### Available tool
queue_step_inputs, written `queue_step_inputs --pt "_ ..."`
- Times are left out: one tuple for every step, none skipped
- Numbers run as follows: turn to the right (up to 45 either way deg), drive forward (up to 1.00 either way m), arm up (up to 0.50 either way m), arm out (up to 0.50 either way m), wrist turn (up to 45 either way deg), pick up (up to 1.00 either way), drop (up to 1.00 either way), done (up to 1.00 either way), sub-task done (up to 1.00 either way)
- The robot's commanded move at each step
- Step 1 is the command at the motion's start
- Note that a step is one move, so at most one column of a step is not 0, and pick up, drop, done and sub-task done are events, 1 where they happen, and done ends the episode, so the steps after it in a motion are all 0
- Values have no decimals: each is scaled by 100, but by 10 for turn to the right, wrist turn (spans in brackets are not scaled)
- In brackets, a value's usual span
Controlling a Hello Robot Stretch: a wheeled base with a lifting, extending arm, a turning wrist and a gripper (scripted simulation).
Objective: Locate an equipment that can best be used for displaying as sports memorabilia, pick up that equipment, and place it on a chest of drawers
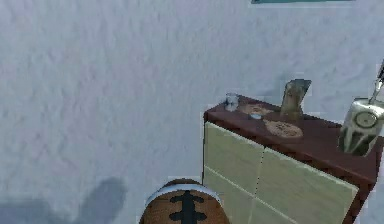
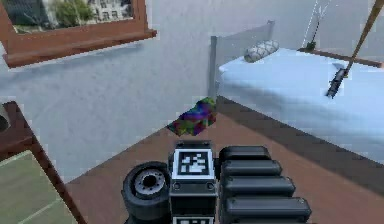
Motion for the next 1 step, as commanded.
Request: queue_step_inputs --pt "0 65 0 0 0 0 0 0 0"
